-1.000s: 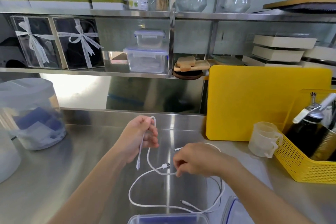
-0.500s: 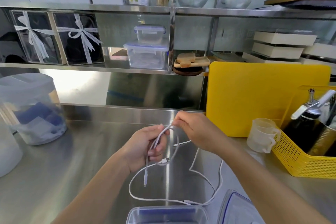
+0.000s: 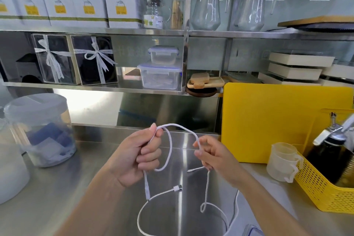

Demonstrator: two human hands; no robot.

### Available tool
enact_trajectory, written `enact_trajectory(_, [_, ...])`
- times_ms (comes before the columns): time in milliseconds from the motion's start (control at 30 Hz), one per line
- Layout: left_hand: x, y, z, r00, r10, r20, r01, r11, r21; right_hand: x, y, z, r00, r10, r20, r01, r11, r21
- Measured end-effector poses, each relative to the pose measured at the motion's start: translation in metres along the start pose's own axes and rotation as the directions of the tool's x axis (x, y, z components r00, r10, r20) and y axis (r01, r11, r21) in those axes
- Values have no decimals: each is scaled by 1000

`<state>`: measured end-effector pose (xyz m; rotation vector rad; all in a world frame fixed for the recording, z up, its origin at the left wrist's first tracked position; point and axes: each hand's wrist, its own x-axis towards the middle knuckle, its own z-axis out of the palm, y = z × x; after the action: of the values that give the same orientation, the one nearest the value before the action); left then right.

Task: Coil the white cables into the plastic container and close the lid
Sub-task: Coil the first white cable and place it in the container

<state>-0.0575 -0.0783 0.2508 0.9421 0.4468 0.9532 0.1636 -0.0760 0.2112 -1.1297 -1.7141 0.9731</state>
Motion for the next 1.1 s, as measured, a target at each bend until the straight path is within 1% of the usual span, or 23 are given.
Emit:
enact_trajectory(67, [-1, 8, -2, 992, 10, -123, 0, 996, 85, 3, 4, -6, 975, 26, -219, 17, 981, 192])
enact_trajectory(100, [-2, 9, -4, 989, 12, -149, 5, 994, 110, 5, 5, -10, 941, 45, -336, 37, 972, 232])
enact_trajectory(133, [-4, 8, -5, 988, 13, -155, 5, 993, 117, 7, 6, -14, 904, 41, -426, 50, 978, 201])
enact_trajectory(167, [-6, 8, -5, 990, 14, -144, 1, 994, 109, 9, 8, -18, 880, -1, -474, 50, 995, 90])
enact_trajectory(200, [-9, 8, -7, 993, 22, -115, -13, 997, 77, 10, 10, -20, 887, -73, -456, 41, 996, -80])
enact_trajectory(233, [-10, 9, -9, 997, 37, -65, -36, 999, 15, 10, 13, -20, 912, -135, -386, 39, 969, -246])
enact_trajectory(267, [-11, 11, -13, 998, 59, -8, -59, 996, -66, 9, 16, -19, 932, -165, -322, 42, 933, -357])
enact_trajectory(300, [-9, 14, -18, 995, 75, 68, -64, 986, -155, 7, 20, -17, 939, -182, -292, 55, 916, -396])
enact_trajectory(367, [-5, 20, -27, 959, 97, 266, -6, 946, -323, 3, 24, -13, 912, -251, -324, 107, 910, -401])
enact_trajectory(400, [-4, 21, -31, 953, 118, 280, -5, 927, -375, 2, 26, -10, 888, -289, -358, 132, 905, -404])
enact_trajectory(433, [-3, 24, -34, 954, 142, 263, -23, 911, -411, 1, 28, -9, 863, -324, -389, 151, 898, -413])
enact_trajectory(500, [-4, 29, -31, 968, 167, 185, -83, 916, -393, -1, 33, -10, 816, -406, -411, 190, 861, -472])
enact_trajectory(533, [-7, 31, -26, 980, 188, 70, -154, 929, -337, -1, 36, -11, 800, -455, -391, 203, 819, -537])
enact_trajectory(567, [-9, 30, -21, 977, 208, -46, -212, 937, -279, -2, 37, -12, 795, -498, -348, 205, 759, -618])
enact_trajectory(600, [-10, 28, -16, 967, 219, -133, -245, 943, -224, -2, 38, -13, 799, -530, -284, 206, 685, -699])
enact_trajectory(667, [-8, 24, -10, 952, 209, -224, -245, 958, -151, -2, 34, -13, 822, -555, -129, 231, 532, -815])
enact_trajectory(733, [-5, 19, -8, 937, 201, -286, -225, 973, -53, -4, 26, -7, 845, -534, 26, 293, 421, -859])
enact_trajectory(767, [-5, 17, -7, 930, 204, -307, -210, 978, 14, -5, 22, -4, 848, -520, 99, 334, 382, -862])
enact_trajectory(833, [-4, 13, -4, 927, 214, -308, -181, 975, 130, -10, 10, 1, 848, -483, 218, 422, 365, -830])
enact_trajectory(900, [-4, 8, 1, 938, 206, -279, -152, 967, 204, -15, -4, 6, 835, -459, 304, 500, 401, -768])
enact_trajectory(967, [-3, 3, 7, 951, 175, -254, -99, 953, 285, -18, -17, 12, 813, -447, 374, 558, 411, -721])
enact_trajectory(1033, [-4, -3, 13, 966, 126, -226, -31, 924, 382, -19, -30, 15, 809, -429, 402, 576, 444, -686])
enact_trajectory(1100, [-5, -8, 18, 979, 78, -188, 17, 890, 456, -18, -39, 14, 823, -432, 369, 556, 481, -678])
